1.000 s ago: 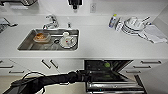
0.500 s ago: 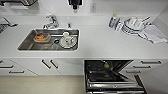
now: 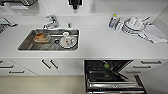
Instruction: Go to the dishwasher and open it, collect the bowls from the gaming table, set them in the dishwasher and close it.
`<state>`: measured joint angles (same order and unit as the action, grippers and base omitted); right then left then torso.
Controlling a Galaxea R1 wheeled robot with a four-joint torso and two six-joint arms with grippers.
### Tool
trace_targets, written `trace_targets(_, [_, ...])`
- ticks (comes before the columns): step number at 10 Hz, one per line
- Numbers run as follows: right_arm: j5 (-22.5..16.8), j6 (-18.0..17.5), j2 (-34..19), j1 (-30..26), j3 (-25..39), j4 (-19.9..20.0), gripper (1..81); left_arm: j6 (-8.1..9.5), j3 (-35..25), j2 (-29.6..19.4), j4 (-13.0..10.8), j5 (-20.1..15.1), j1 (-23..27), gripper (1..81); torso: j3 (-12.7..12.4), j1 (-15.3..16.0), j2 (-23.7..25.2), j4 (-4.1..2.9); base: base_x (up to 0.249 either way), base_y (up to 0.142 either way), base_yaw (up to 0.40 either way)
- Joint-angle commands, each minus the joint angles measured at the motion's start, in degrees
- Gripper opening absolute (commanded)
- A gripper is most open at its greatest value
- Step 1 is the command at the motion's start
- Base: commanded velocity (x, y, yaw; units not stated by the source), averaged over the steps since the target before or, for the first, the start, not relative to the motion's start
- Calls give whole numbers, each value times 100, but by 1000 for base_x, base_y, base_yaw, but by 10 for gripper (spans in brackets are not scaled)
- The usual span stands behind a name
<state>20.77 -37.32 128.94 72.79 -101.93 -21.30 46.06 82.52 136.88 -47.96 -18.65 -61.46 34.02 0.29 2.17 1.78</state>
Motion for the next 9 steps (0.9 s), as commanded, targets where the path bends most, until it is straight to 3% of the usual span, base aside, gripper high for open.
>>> trace_targets(1, [-574,-390,-655,-655,561,-50,10,-79,1203,-81,-486,1160,-827,811,0,0,0,0,0,0,0])
trace_targets(3, [-714,-680,-998,-1084,832,-50,10,-97,1749,104,-486,1311,-1169,811,0,0,0,0,0,0,0])
trace_targets(5, [-1250,-988,-1306,-1674,1289,-50,10,-106,2398,410,-486,1372,-1416,811,0,0,0,0,0,0,0])
trace_targets(8, [-1654,-1225,-1746,-2420,1992,-42,10,-123,3594,893,-557,2014,-1829,811,0,0,0,0,0,0,0])
trace_targets(9, [-1796,-1243,-1790,-2632,2160,-32,10,-114,3946,1096,-557,2023,-1891,811,0,0,0,0,0,0,0])
